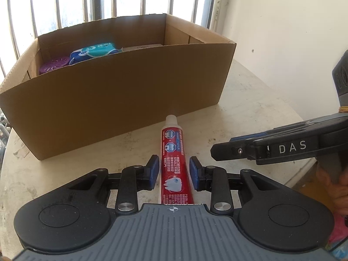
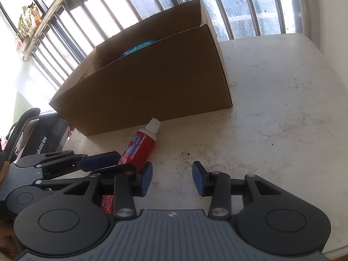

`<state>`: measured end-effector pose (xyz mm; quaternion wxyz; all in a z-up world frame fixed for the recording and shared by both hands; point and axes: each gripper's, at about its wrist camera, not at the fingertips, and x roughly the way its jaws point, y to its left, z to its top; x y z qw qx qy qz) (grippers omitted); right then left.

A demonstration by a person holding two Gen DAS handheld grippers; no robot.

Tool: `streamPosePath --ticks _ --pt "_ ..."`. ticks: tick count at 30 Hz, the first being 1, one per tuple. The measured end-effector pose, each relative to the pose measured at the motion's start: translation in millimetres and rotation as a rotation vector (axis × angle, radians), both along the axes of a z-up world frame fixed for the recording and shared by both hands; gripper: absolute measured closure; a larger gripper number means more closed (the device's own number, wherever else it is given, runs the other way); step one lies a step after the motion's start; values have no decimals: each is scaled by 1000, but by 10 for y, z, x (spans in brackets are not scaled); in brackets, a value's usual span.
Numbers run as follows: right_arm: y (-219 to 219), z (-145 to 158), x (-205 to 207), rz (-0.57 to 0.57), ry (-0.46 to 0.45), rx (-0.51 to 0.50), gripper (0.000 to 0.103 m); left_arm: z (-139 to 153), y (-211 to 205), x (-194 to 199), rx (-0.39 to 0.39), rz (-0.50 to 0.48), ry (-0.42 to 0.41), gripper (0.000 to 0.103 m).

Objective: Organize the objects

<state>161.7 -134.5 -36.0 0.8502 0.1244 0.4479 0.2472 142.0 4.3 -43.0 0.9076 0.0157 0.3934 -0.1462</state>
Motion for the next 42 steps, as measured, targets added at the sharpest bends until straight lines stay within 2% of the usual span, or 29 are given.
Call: streamPosePath --ticks 7,11,26,29,31,36,38,42 --pt "15 -3 48 -8 8 13 59 -14 161 -140 -40 -17 73 73" --pt "128 5 63 14 -6 -16 59 -74 225 -165 -81 -22 97 72" --pt "305 23 138 65 2 -19 59 -141 46 -163 -172 -112 121 72" --pt "296 28 128 74 5 -21 58 -143 -37 -155 -176 -131 114 72" --pt "292 29 103 88 -3 -23 53 -140 -94 -168 -177 -144 103 72" --pt "344 49 -17 129 -38 -62 49 -131 -252 -182 -170 -178 102 71" --pt "361 79 -55 149 -49 -109 45 -109 -302 -221 -152 -191 88 71" --pt "267 176 -121 147 -79 -167 44 -40 -288 -339 -125 -206 53 71"
